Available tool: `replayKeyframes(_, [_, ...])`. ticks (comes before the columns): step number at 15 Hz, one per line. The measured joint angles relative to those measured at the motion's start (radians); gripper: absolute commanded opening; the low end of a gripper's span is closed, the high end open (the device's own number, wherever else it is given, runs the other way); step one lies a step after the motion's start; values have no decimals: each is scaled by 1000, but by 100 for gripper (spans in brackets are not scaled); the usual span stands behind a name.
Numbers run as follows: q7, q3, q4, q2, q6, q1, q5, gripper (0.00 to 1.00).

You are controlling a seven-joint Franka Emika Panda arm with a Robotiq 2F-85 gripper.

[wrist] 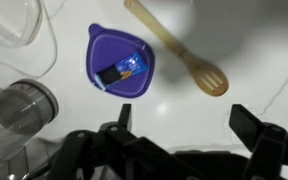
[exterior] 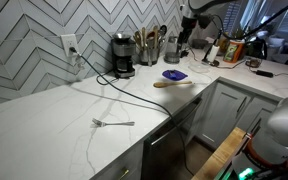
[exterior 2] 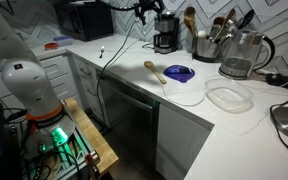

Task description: Remove the clamp tongs from the metallic utensil storage bucket and place it on the counter top

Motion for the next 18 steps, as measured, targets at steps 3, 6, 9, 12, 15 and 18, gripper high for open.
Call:
replayKeyframes(3, [-153, -56, 73, 44, 135, -11, 27, 100])
replayKeyframes(6, [-295, -107, 167, 116, 202, -21, 156, 100])
replayKeyframes(9, [-340, -116, 226, 170, 203, -37, 223, 100])
replayKeyframes(12, [-338, -106, 226, 165, 203, -37, 223, 100])
replayKeyframes(15, [-338, -106, 226, 164, 203, -37, 223, 100])
replayKeyframes(18, [-337, -106, 226, 164, 203, -38, 223, 100])
